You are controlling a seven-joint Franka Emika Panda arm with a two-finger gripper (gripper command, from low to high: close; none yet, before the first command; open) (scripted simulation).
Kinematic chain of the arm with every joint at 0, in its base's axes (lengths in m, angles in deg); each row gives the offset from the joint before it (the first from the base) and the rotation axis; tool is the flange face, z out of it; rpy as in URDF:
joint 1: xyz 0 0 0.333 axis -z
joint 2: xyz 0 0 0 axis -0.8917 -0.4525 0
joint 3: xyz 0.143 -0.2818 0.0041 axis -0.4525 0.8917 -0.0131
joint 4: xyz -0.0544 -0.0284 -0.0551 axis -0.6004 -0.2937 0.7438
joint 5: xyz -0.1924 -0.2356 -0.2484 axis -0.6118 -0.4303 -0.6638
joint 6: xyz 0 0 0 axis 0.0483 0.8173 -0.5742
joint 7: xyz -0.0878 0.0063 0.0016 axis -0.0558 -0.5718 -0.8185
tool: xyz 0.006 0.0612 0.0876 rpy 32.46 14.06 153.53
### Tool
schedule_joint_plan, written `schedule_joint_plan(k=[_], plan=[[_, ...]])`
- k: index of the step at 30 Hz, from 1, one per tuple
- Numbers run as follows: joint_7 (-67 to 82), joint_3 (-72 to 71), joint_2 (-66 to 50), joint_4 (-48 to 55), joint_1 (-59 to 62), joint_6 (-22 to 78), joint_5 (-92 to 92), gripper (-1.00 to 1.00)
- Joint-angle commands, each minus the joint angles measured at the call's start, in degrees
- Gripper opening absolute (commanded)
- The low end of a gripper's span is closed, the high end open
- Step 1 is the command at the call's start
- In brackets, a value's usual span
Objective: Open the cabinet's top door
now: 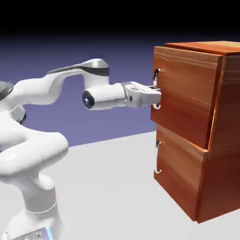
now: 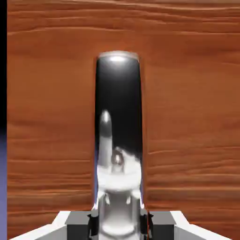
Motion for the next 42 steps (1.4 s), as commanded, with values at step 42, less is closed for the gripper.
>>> schedule_joint_plan(k=[42], plan=[[40.6,46.6,-60.1,20.0,16.8,79.5,-77.2,-1.00]])
